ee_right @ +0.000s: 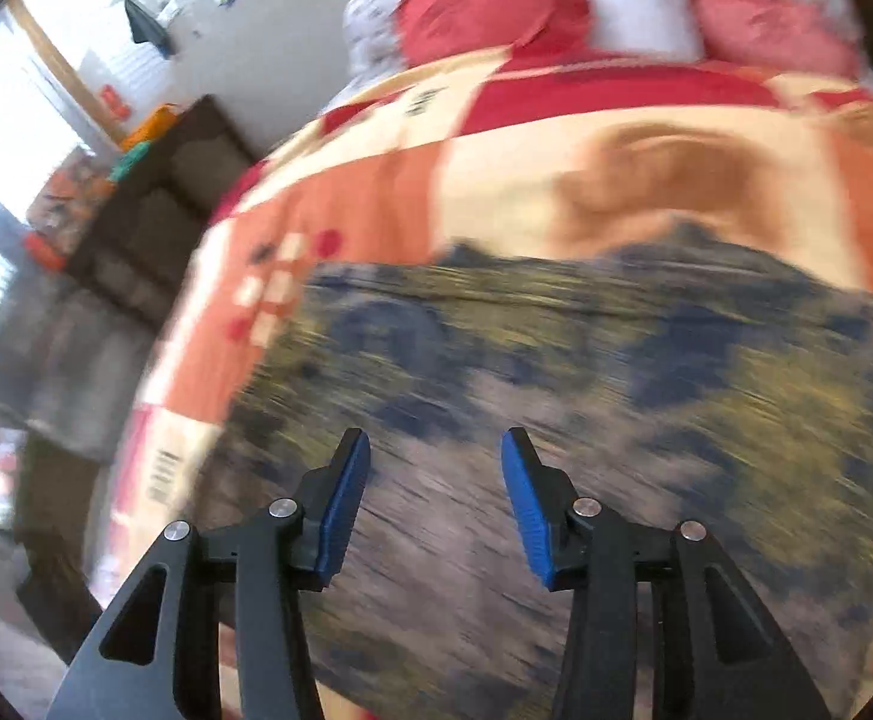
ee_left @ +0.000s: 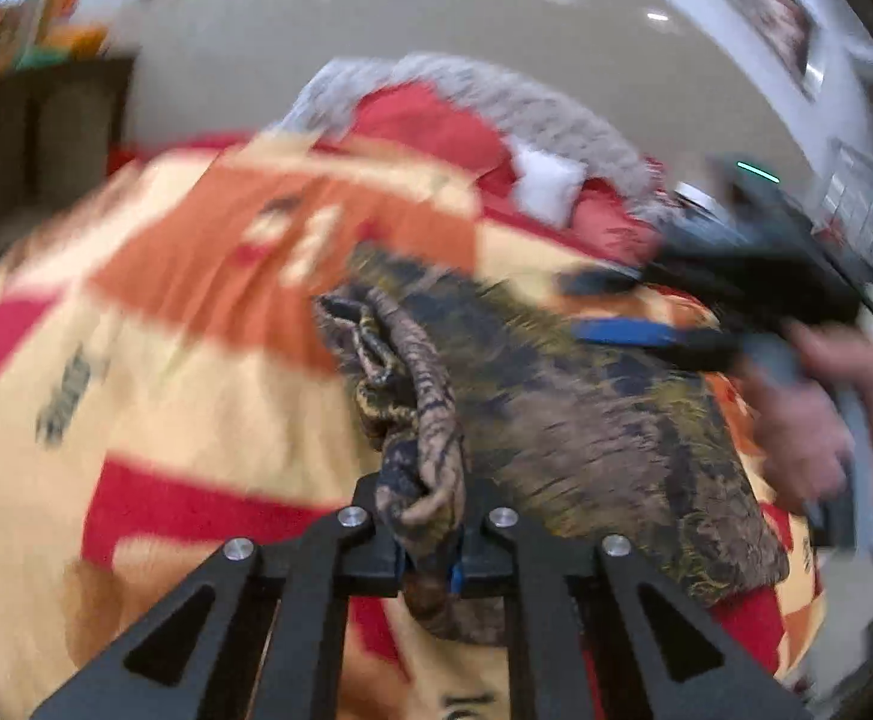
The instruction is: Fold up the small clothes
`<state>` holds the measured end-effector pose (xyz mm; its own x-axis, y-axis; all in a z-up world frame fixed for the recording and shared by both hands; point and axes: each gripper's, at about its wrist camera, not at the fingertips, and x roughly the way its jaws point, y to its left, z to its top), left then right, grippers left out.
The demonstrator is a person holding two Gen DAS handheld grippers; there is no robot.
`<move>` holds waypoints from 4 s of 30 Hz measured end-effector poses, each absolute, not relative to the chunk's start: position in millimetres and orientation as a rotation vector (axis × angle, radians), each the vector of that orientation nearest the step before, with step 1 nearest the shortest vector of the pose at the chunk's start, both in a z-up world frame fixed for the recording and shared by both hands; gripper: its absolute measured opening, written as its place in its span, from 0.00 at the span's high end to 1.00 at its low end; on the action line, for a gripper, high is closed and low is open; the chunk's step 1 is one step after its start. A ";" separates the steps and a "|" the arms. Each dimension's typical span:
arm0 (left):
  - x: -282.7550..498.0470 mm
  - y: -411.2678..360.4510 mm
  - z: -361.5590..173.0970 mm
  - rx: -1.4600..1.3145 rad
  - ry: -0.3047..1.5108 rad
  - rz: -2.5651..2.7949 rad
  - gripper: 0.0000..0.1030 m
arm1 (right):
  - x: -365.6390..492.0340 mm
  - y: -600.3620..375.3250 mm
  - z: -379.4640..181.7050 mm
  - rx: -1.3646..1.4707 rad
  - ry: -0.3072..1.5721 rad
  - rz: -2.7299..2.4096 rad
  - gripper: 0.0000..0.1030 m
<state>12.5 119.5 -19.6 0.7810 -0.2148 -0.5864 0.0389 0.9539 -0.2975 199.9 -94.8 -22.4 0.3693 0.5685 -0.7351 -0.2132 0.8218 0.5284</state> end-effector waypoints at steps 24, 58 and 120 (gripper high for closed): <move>19.0 40.4 11.1 -0.101 0.596 -0.393 0.94 | 299.9 43.0 -14.0 -0.121 1.378 0.595 0.77; -6.1 -192.9 4.9 0.096 0.681 -0.721 0.95 | 253.3 -264.2 -17.1 -0.001 1.321 0.345 0.81; 34.6 -89.0 -15.8 -0.019 0.811 -0.439 0.67 | 7.2 -272.4 -49.8 0.135 0.886 0.020 0.84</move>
<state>34.6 -89.0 -15.8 0.6042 -0.3865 -0.6968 0.3721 0.9101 -0.1822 7.2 -272.4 -49.8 0.6332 0.0733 -0.7705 0.0381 0.9913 0.1256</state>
